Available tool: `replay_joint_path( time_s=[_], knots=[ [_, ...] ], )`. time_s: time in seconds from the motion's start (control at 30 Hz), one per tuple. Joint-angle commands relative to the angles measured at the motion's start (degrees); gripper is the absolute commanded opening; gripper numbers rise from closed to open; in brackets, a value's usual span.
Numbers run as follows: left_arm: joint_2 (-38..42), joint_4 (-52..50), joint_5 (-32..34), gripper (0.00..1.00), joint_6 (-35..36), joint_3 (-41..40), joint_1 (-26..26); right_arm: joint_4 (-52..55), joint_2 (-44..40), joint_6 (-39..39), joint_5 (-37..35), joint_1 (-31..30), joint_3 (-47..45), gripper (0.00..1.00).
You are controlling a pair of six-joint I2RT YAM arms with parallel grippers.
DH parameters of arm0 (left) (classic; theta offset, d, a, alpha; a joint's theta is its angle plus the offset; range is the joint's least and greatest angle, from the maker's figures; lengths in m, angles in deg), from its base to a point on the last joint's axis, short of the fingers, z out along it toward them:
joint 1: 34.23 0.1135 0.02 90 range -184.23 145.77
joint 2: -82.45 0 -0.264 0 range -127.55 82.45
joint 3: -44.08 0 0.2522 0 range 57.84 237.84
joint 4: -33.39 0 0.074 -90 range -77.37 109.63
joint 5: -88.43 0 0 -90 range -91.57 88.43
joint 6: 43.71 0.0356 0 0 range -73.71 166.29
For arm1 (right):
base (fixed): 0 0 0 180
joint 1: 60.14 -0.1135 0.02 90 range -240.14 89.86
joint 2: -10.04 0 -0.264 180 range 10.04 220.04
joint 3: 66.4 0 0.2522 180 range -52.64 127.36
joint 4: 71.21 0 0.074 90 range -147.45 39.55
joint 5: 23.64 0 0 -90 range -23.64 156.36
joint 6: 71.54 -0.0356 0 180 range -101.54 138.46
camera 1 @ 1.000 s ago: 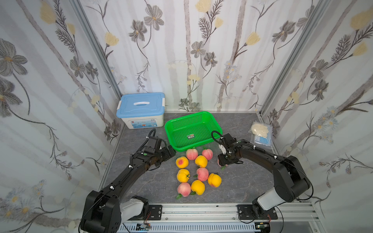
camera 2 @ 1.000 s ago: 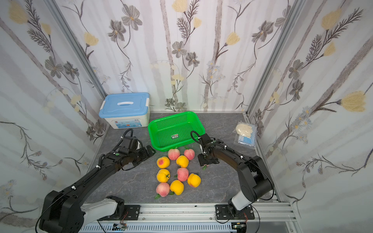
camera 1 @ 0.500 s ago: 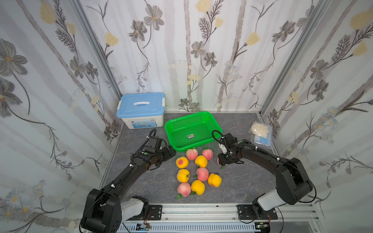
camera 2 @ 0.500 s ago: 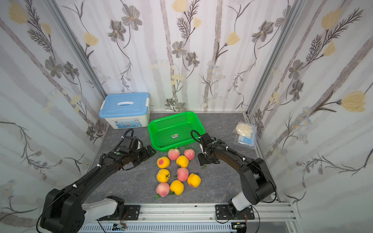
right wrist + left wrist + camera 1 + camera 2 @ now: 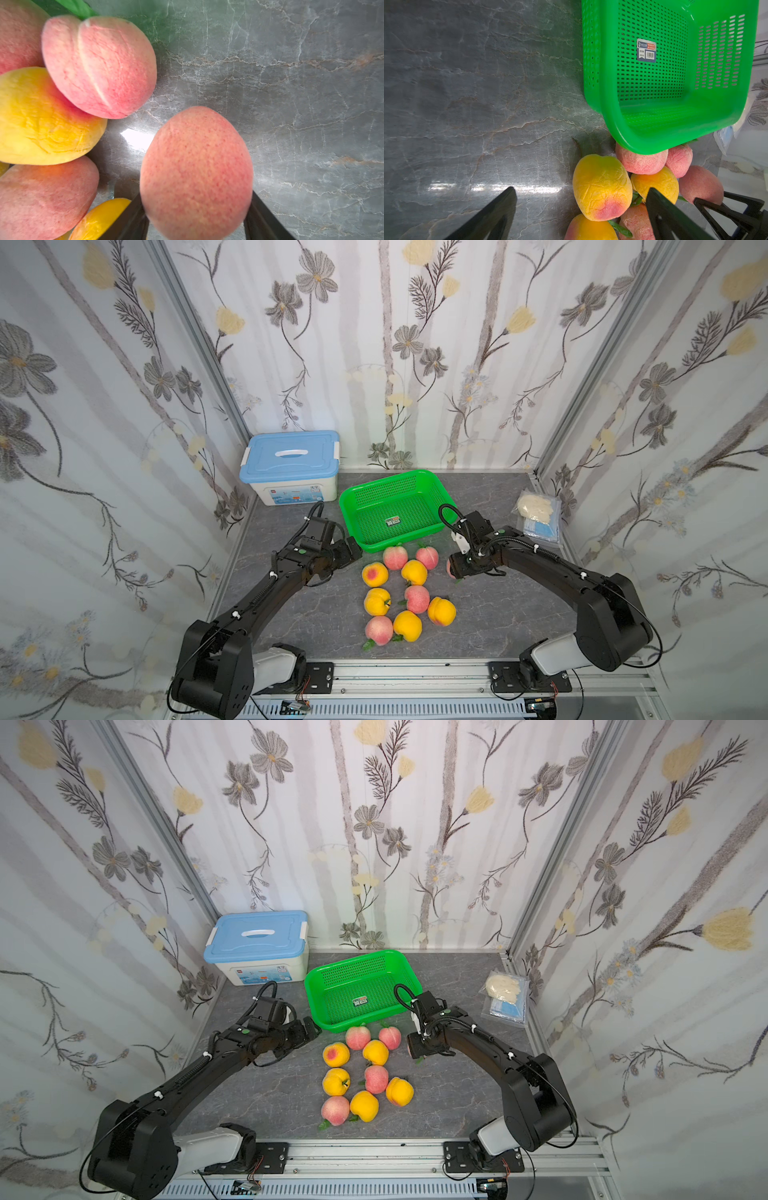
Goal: Put the peaches into the basket
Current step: Pick up the peach from the center of the board.
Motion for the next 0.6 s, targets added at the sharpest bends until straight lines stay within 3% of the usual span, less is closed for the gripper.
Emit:
replay_joint_path(
  time_s=[0.0,0.3,0.57],
  knots=[
    [-0.3,-0.6,3.5,1.0,0.2,1.0,0.0,2.5,-1.3,0.4,1.0,0.0,1.3,0.51],
    [-8.3,-3.0,5.5,1.0,2.3,10.2,0.0,6.4,-2.7,2.1,3.6,0.0,11.0,0.51],
    [-18.7,-4.6,5.2,1.0,2.9,18.7,0.0,7.1,6.1,3.6,5.6,0.0,26.8,0.52]
  ],
)
